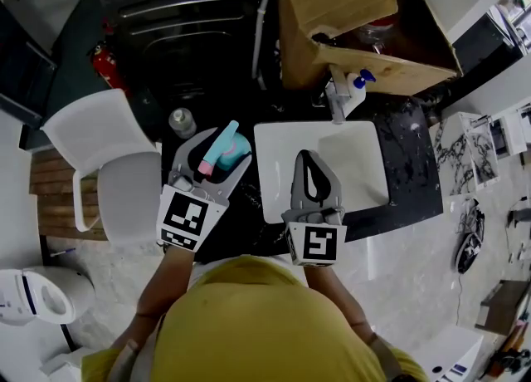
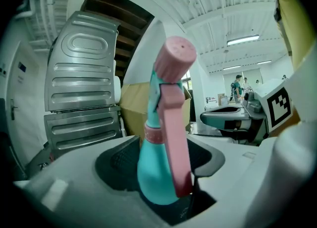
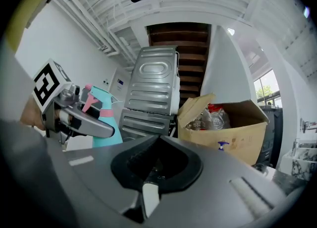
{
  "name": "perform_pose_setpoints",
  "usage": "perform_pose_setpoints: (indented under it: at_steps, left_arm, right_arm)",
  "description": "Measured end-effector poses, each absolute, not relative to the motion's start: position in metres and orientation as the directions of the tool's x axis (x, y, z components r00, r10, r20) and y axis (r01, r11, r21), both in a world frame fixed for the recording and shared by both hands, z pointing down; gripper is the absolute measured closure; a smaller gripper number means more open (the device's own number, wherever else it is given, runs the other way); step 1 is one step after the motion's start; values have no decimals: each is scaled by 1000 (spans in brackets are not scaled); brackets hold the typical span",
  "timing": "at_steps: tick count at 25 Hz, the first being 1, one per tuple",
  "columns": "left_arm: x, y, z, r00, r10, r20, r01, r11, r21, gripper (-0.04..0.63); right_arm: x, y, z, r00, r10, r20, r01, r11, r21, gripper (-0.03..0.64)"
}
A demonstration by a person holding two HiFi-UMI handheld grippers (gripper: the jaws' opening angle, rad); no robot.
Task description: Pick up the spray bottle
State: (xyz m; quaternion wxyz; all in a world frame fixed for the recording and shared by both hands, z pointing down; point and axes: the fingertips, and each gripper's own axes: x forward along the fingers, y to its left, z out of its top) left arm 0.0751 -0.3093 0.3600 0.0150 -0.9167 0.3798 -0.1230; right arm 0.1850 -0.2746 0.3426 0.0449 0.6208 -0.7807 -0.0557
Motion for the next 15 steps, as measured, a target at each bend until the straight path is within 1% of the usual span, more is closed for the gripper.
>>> perform_pose_setpoints:
  at_steps: [5,15]
  left_arm:
    - [74,-305,365,680,-698,225,-692,-712,-117,316]
    - [76,-305,366,690,-686,231,-680,-724,-116,316]
  right_arm:
    - [176,-266,352,-255,-967,22,-957,256,138,617]
    - [175,-269,357,-251,-967,34,-958,254,133,617]
